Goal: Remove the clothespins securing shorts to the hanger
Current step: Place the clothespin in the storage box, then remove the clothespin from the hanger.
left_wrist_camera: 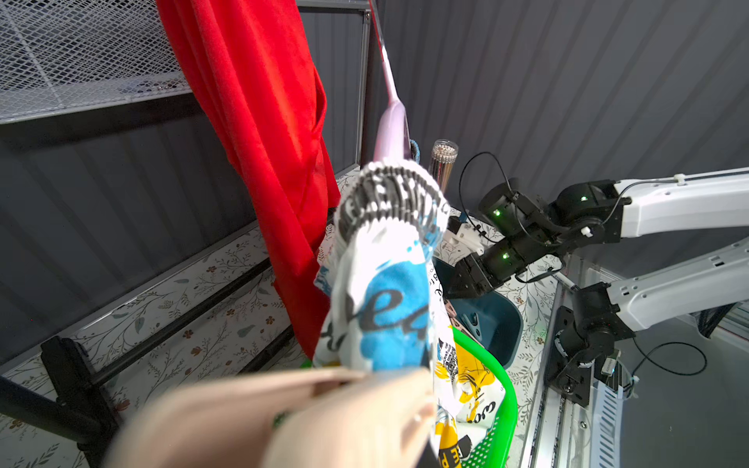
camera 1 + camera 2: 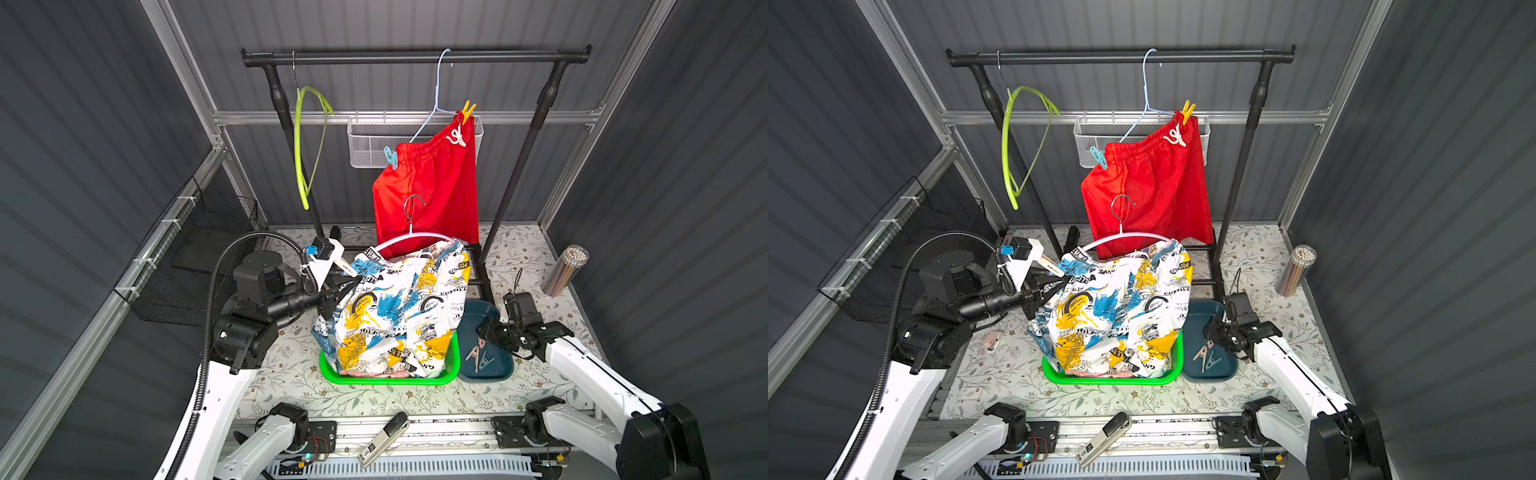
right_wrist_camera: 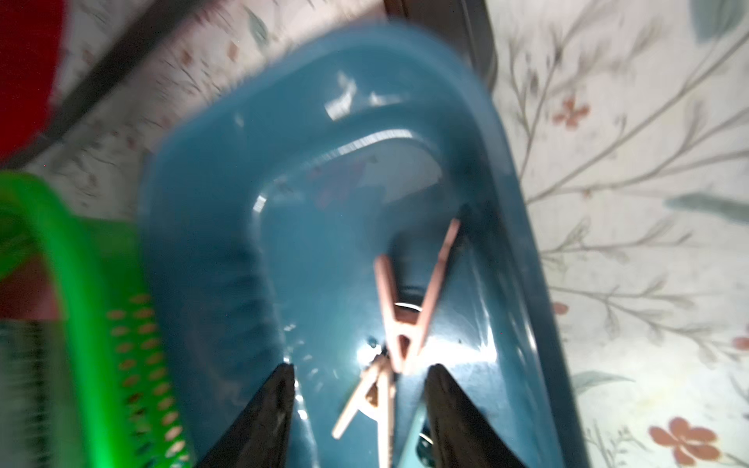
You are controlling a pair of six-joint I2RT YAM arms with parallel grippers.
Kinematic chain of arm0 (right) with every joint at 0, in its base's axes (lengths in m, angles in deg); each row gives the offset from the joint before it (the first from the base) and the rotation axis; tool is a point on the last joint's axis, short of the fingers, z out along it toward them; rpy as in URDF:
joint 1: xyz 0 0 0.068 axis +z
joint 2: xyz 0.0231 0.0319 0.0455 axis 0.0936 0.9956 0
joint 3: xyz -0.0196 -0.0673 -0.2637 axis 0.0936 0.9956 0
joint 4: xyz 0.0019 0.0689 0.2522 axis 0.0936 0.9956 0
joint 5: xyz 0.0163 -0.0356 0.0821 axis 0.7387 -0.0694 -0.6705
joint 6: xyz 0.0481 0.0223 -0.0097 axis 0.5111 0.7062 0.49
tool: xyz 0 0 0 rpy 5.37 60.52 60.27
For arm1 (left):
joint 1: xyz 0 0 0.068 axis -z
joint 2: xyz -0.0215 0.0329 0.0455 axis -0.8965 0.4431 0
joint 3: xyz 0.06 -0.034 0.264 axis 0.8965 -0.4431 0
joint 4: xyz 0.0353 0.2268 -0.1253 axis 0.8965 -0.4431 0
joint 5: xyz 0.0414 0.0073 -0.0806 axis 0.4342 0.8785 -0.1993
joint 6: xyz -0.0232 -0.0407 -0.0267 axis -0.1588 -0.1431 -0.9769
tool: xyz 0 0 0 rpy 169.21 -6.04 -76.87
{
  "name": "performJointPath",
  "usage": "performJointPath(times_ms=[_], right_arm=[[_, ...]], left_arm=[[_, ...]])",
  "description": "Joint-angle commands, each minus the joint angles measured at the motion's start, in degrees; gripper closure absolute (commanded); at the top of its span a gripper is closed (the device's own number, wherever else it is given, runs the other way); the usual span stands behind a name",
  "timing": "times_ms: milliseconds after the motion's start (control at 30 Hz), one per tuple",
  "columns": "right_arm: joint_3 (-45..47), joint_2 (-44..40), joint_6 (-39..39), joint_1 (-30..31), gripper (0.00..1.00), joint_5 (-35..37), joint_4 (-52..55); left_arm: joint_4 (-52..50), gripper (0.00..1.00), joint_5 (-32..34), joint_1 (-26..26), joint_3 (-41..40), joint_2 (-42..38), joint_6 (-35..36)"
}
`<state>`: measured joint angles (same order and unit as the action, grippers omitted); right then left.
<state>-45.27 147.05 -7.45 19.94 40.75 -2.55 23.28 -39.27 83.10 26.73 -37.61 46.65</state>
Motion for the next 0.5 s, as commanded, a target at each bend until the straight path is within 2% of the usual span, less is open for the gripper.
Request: performJointPath(times_ms=[0,167,467], right_arm=[[-5.6,-2.6,-2.9,0.4,0.44,0.5,1.5],[-15.0,-6.6,-12.5,2.5,0.45,-1.0,2.1],[-34.3,-3.7,-33.4,5.3,0.34,-10.7,7.2]], left_arm=[[3.7,1.0,-2.4,-0.1,-0.4,-0.5,0.9],[3.8,1.0,-3.8,-0.1,-0.9,-0.5,1.0],[2.9,1.0,-7.4,-0.1,-0.5,-1.1,1.2]])
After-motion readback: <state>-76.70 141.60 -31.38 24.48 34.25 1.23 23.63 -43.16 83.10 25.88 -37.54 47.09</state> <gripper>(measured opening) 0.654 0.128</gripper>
